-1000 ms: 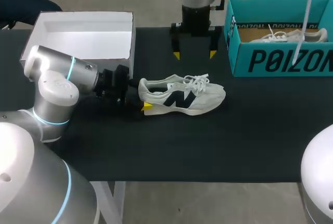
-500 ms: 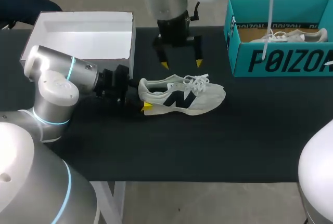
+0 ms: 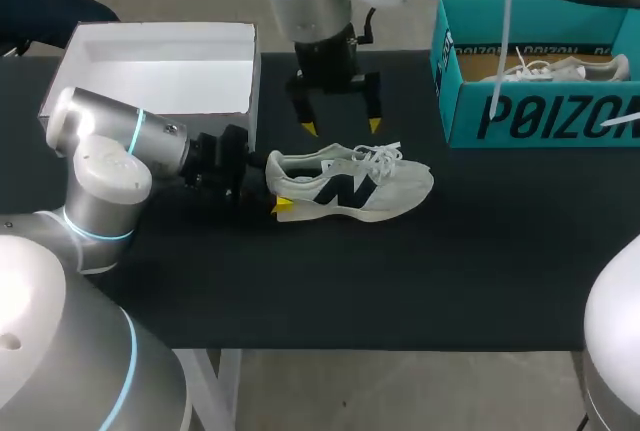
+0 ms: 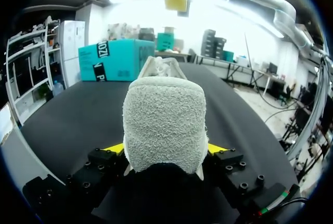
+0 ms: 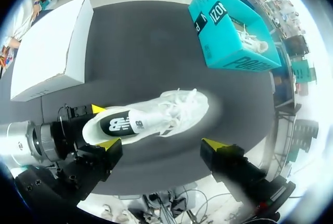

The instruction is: Take the shoe out of the shoebox, open the shoe tongue, remove and reinsert the insole, then place the shoe into the shoebox

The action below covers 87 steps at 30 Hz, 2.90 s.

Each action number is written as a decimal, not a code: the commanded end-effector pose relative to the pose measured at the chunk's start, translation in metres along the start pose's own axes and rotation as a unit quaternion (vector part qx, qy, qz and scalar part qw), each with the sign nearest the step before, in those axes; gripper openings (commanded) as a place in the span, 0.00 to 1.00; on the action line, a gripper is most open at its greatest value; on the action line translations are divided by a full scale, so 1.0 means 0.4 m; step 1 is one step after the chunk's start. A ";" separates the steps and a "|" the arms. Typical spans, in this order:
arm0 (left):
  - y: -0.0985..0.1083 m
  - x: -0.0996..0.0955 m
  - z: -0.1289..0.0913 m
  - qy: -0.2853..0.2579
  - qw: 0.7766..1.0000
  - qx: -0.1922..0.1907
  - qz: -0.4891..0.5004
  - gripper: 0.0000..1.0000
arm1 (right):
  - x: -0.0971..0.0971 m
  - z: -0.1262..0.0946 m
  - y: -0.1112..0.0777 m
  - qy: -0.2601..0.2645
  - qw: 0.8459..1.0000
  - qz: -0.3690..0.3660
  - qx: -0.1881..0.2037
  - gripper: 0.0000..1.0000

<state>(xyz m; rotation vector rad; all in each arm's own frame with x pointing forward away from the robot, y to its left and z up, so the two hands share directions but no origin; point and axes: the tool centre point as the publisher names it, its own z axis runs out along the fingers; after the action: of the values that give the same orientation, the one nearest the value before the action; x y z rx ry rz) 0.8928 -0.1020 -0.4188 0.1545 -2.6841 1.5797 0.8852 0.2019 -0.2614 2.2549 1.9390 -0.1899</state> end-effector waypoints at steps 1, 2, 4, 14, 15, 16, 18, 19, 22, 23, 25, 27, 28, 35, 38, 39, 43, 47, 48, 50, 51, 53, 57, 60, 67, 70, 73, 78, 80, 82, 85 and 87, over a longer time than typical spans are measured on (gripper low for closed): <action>0.000 0.000 0.004 0.001 1.000 -0.002 0.000 0.00 | -0.005 0.000 -0.001 0.002 1.000 0.000 -0.001 1.00; 0.000 0.000 0.004 0.001 1.000 -0.002 0.000 0.00 | -0.005 0.000 -0.001 0.002 1.000 0.000 -0.001 1.00; 0.000 0.000 0.004 0.001 1.000 -0.002 0.000 0.00 | -0.005 0.000 -0.001 0.002 1.000 0.000 -0.001 1.00; 0.000 0.000 0.004 0.001 1.000 -0.002 0.000 0.00 | -0.005 0.000 -0.001 0.002 1.000 0.000 -0.001 1.00; 0.000 0.000 0.004 0.001 1.000 -0.002 0.000 0.00 | 0.002 0.007 -0.003 0.003 1.000 -0.007 0.001 1.00; 0.000 0.000 0.004 0.001 1.000 -0.002 0.000 0.00 | 0.008 0.013 -0.004 -0.006 1.000 -0.005 -0.002 1.00; 0.000 0.000 0.004 0.001 1.000 -0.002 0.000 0.00 | 0.013 0.026 0.001 -0.009 1.000 -0.004 -0.006 1.00; 0.000 0.000 0.004 0.001 1.000 -0.002 0.000 0.00 | 0.016 0.031 0.003 -0.011 1.000 -0.003 -0.008 1.00; 0.000 0.000 0.004 0.001 1.000 -0.002 0.000 0.00 | 0.031 0.044 0.002 -0.002 1.000 -0.013 -0.017 1.00; 0.000 0.000 0.004 0.001 1.000 -0.002 0.000 0.00 | 0.035 0.049 0.004 0.004 1.000 -0.017 -0.021 1.00; 0.000 0.000 0.004 0.001 1.000 -0.002 0.000 0.00 | 0.046 0.057 0.004 0.006 0.999 -0.029 -0.021 1.00; 0.000 0.000 0.004 0.001 1.000 -0.002 0.000 0.00 | 0.057 0.065 0.004 -0.003 0.999 -0.040 -0.022 1.00; 0.000 0.000 0.004 0.001 1.000 -0.002 0.000 0.00 | 0.062 0.070 0.002 -0.009 0.999 -0.047 -0.022 1.00; 0.000 0.000 0.004 0.001 1.000 -0.002 0.000 0.00 | 0.086 0.114 -0.011 -0.052 0.994 -0.096 -0.010 1.00; 0.000 0.000 0.004 0.001 1.000 -0.002 0.000 0.00 | 0.096 0.128 -0.013 -0.070 0.992 -0.101 -0.008 1.00; 0.000 0.000 0.004 0.001 1.000 -0.002 0.000 0.00 | 0.099 0.131 -0.014 -0.075 0.992 -0.101 -0.009 1.00; 0.000 0.000 0.004 0.001 1.000 -0.002 0.000 0.00 | 0.113 0.144 -0.017 -0.095 0.990 -0.102 -0.011 1.00; 0.000 0.000 0.004 0.001 1.000 -0.002 0.000 0.00 | 0.113 0.151 -0.011 -0.088 0.991 -0.098 -0.010 1.00; 0.000 0.000 0.004 0.001 1.000 -0.002 0.000 0.00 | 0.111 0.152 -0.010 -0.089 0.991 -0.097 -0.010 1.00; 0.000 0.000 0.004 0.001 1.000 -0.002 0.000 0.00 | 0.107 0.154 -0.008 -0.087 0.992 -0.093 -0.009 1.00; 0.000 0.000 0.004 0.001 1.000 -0.002 0.000 0.00 | 0.105 0.156 -0.007 -0.087 0.992 -0.092 -0.009 1.00; 0.000 0.000 0.004 0.001 1.000 -0.002 0.000 0.00 | 0.102 0.160 -0.006 -0.088 0.992 -0.091 -0.008 1.00; 0.000 0.000 0.004 0.001 1.000 -0.002 0.000 0.00 | 0.095 0.170 -0.002 -0.098 0.991 -0.092 -0.006 1.00; 0.000 0.000 0.004 0.001 1.000 -0.002 0.000 0.00 | 0.083 0.183 0.008 -0.106 0.990 -0.089 -0.002 1.00; 0.000 0.000 0.004 0.001 1.000 -0.002 0.000 0.00 | 0.088 0.205 0.019 -0.117 0.988 -0.096 0.004 1.00; 0.000 0.000 0.004 0.001 1.000 -0.002 0.000 0.00 | 0.085 0.218 0.021 -0.121 0.988 -0.095 0.008 1.00; 0.000 0.000 0.004 0.001 1.000 -0.002 0.000 0.00 | 0.076 0.229 0.023 -0.122 0.988 -0.091 0.013 1.00; 0.000 0.000 0.004 0.001 1.000 -0.002 0.000 0.00 | 0.054 0.236 0.031 -0.131 0.988 -0.085 0.017 1.00; 0.000 0.000 0.004 0.001 1.000 -0.002 0.000 0.00 | 0.041 0.233 0.034 -0.133 0.988 -0.080 0.017 1.00; 0.000 0.000 0.004 0.001 1.000 -0.002 0.000 0.00 | 0.027 0.229 0.037 -0.136 0.988 -0.074 0.017 1.00; 0.000 0.000 0.004 0.001 1.000 -0.002 0.000 0.00 | 0.009 0.222 0.041 -0.138 0.988 -0.068 0.015 1.00; 0.000 0.000 0.004 0.001 1.000 -0.002 0.000 0.00 | -0.001 0.217 0.044 -0.139 0.988 -0.064 0.014 1.00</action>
<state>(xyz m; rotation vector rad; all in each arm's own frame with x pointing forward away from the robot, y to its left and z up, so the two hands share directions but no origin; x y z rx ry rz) 0.8927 -0.1021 -0.4187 0.1542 -2.6840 1.5797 0.9050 0.1878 -0.3514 1.9886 1.9358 -0.5372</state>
